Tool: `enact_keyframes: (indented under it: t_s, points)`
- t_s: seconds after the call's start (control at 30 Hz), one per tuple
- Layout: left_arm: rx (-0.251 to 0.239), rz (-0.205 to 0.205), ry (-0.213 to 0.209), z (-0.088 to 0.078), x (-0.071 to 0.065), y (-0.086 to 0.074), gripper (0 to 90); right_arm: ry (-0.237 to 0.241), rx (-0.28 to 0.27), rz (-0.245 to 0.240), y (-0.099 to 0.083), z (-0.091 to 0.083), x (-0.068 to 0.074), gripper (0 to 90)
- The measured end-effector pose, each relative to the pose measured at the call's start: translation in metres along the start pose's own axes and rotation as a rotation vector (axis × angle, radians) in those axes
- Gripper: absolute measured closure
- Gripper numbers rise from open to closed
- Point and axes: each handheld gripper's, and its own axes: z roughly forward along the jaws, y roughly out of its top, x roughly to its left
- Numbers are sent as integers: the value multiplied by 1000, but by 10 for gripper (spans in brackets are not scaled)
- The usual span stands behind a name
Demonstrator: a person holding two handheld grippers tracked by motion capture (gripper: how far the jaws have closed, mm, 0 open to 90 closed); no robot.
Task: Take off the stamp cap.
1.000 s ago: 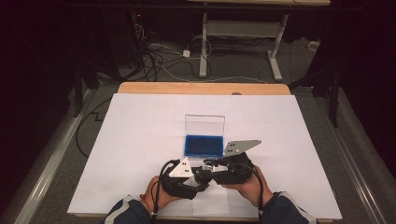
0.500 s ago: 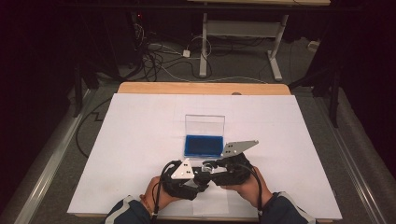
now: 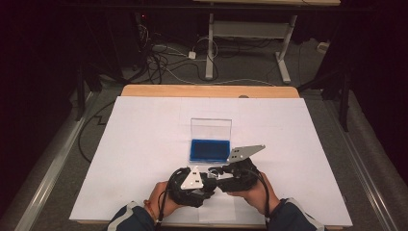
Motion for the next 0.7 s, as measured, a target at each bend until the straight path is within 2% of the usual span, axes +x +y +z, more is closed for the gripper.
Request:
enact_keyframes:
  t_s: [0.13, 0.2, 0.3, 0.33, 0.37, 0.4, 0.5, 0.67, 0.7]
  points:
    - [-2, 21, 31, -1, -1, 0, 367, 26, -20, 42, -2, -2, -6, 576]
    - [0, 40, 52, -3, -2, 0, 368, 36, -25, 53, -3, -2, -8, 577]
    - [-3, 44, 59, -3, -2, 0, 368, 38, -26, 55, -3, -2, -8, 577]
    - [-4, 38, 50, -4, -1, 0, 369, 36, -27, 51, -2, -2, -8, 577]
    - [-17, 28, 60, -4, -2, 0, 369, 34, -31, 48, -2, -2, -7, 577]
    - [-20, 12, 39, -4, -1, 0, 369, 24, -39, 37, -2, -3, -6, 577]
    - [-32, -17, 12, -3, 1, 0, 369, -4, -44, -1, 0, -4, -1, 577]
    - [-47, -36, 5, -3, 1, -1, 369, -38, -59, -30, -1, -4, 5, 576]
    - [-49, -40, -10, -3, 2, -1, 369, -48, -61, -48, -1, -3, 6, 576]
